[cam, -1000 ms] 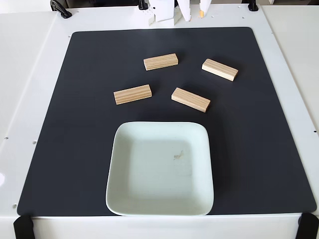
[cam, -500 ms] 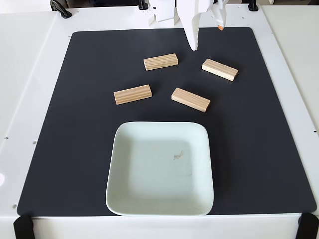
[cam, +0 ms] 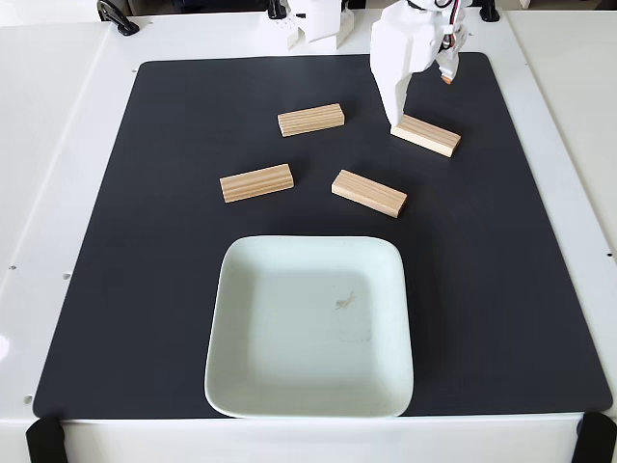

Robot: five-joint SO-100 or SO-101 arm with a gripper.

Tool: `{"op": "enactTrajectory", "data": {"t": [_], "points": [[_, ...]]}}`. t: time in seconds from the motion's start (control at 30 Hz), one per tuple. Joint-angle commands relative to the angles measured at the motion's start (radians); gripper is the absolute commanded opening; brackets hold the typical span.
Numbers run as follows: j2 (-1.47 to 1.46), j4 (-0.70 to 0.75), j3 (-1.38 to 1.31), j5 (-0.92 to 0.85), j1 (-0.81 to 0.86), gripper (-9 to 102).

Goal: Pick up the wooden block and place them on the plate.

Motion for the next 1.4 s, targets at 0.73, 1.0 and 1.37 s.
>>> {"op": "enactTrajectory", "data": {"t": [0.73, 1.0, 1.37], "points": [[-0.112, -0.190, 0.046, -0.005, -0.067, 43], [-0.112, -0.192, 0.066, -0.003, -0.083, 43], [-0.115, -0.190, 0.067, -0.005, -0.086, 27]]}}
